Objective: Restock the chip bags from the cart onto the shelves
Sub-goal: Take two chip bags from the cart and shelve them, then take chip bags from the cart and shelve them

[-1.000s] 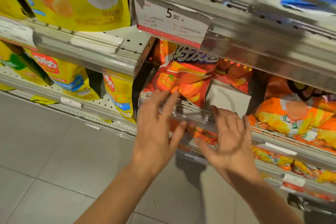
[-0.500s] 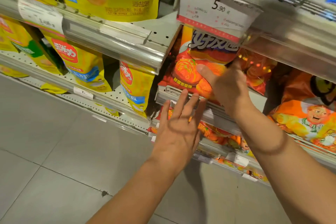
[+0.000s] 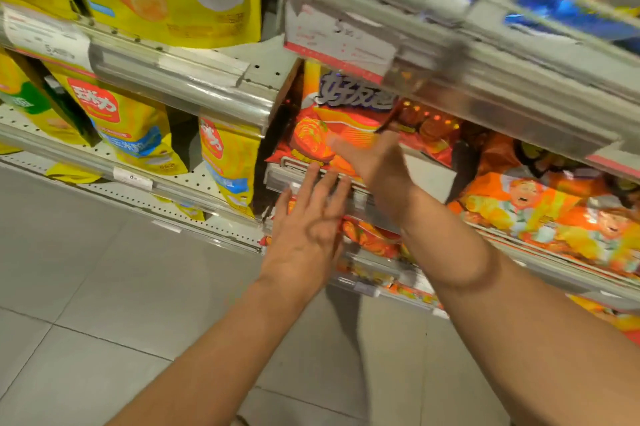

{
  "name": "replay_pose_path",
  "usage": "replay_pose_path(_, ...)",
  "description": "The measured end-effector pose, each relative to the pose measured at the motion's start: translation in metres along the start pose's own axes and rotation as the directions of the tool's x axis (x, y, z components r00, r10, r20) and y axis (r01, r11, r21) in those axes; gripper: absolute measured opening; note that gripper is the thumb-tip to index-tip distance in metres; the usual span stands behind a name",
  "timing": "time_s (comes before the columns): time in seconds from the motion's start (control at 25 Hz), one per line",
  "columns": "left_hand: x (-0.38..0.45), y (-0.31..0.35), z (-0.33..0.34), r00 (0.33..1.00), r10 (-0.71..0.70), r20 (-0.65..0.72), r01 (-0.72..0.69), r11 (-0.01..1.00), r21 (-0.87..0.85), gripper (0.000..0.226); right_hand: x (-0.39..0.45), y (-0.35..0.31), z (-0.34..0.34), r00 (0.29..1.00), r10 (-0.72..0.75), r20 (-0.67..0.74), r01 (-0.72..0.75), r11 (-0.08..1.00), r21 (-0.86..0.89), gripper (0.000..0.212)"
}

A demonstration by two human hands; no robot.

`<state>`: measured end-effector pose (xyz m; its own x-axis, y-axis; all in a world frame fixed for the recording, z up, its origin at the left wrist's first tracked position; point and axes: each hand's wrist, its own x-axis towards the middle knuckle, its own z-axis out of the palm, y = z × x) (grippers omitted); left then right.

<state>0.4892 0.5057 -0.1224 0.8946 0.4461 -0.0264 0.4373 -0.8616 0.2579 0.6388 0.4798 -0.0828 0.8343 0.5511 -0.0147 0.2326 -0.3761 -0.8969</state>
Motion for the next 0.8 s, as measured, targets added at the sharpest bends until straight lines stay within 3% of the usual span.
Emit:
replay_pose_path(0.08, 0.000, 0.007, -0.014, 0.998, -0.026, 0.052, 0.023, 0.998, 0.060, 0.079, -0.022, -0.009, -0.015, 0.999, 0.032, -0.025, -0.031, 0.999, 0.031, 0.047)
replay_pose_path(0.2, -0.014, 0.034, -0.037, 0.988, -0.097, 0.124, 0.096, 0.995, 0.013, 0.078, -0.064, -0.017, -0.062, 0.997, 0.053, 0.054, -0.047, 0.993, -0.111, 0.081)
replay_pose_path(0.32, -0.046, 0.090, -0.052, 0.992, -0.069, 0.103, 0.072, 0.997, -0.030, 0.077, -0.111, -0.009, -0.153, 0.994, 0.003, 0.108, 0.006, 0.997, -0.078, 0.071)
replay_pose_path(0.4, -0.071, 0.144, -0.063, 0.994, -0.042, 0.105, 0.057, 0.988, -0.144, 0.074, -0.158, -0.002, -0.230, 0.992, 0.051, 0.115, -0.046, 0.998, -0.045, 0.065)
replay_pose_path(0.6, -0.109, 0.357, -0.079, 0.979, 0.205, -0.010, -0.196, 0.922, -0.333, 0.057, -0.304, 0.025, -0.459, 0.986, 0.081, -0.143, -0.095, 0.991, -0.092, 0.064)
replay_pose_path(0.8, -0.137, 0.608, -0.086, 0.897, 0.441, 0.027, -0.388, 0.815, -0.431, 0.043, -0.429, 0.073, -0.654, 0.893, 0.208, -0.399, -0.284, 0.949, -0.141, 0.071)
